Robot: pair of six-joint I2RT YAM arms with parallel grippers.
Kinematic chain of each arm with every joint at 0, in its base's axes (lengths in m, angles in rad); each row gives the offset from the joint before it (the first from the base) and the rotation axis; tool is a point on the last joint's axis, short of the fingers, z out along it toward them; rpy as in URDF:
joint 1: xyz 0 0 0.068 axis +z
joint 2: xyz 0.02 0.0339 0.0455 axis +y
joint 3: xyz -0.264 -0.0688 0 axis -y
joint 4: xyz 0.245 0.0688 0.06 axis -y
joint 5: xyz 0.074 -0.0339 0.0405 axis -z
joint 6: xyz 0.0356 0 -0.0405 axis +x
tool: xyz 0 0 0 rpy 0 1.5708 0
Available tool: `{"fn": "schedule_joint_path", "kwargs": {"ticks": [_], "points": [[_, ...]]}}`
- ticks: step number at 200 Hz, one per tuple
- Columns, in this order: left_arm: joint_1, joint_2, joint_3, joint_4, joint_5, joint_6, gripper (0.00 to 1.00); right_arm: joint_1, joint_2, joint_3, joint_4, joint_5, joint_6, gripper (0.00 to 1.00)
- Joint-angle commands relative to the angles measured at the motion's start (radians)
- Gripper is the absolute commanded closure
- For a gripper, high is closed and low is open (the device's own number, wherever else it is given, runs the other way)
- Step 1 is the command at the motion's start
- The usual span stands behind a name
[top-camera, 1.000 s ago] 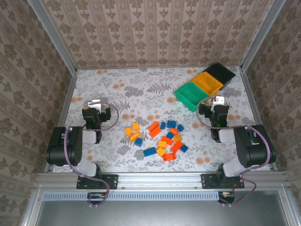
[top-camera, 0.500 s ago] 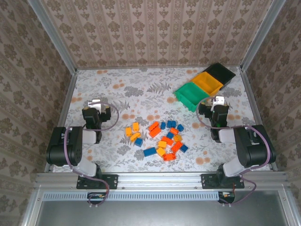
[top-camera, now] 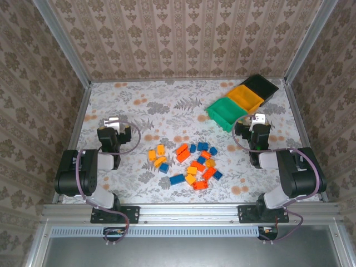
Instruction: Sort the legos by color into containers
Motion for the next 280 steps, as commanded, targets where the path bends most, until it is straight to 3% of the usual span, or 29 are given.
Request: {"fn": "schedule_joint_path", "kwargs": {"ticks": [1,105,131,158,182,197,214,229,253,280], "points": [[0.006,-0.001,0.021,0.015,0.013,-0.004,0.00,-0.001,0.003,0.002,0.019,-0.011,-0.015,0.00],[0.007,-0.008,0.017,0.023,0.001,-0.004,0.00,-0.023,-0.014,-0.004,0.028,-0.043,0.001,0.00],[-0.023,-0.158,-0.010,-0.055,-0.127,-0.014,0.00,-0.021,-0.220,0.073,-0.327,0.122,0.086,0.00],[-0.028,-0.287,-0.020,-0.135,-0.272,-0.070,0.00,-0.019,-0.291,0.169,-0.560,0.169,0.179,0.00],[-0.008,-0.371,0.009,-0.252,-0.412,-0.283,0.00,-0.015,-0.291,0.285,-0.782,0.271,0.343,0.00],[0.020,-0.402,0.052,-0.392,-0.451,-0.481,0.00,-0.025,-0.297,0.326,-0.879,0.253,0.503,0.00],[0.063,-0.438,0.115,-0.611,-0.426,-0.713,0.00,-0.045,-0.320,0.375,-1.092,0.251,0.785,0.00],[0.124,-0.461,0.129,-0.692,-0.315,-0.843,0.00,-0.071,-0.344,0.319,-0.973,0.137,0.753,0.00],[0.161,-0.486,0.084,-0.588,-0.178,-0.810,0.00,-0.074,-0.380,0.276,-0.912,0.090,0.744,0.00],[0.149,-0.493,0.092,-0.551,-0.097,-0.763,0.00,-0.073,-0.350,0.378,-1.075,0.007,0.717,0.00]]}}
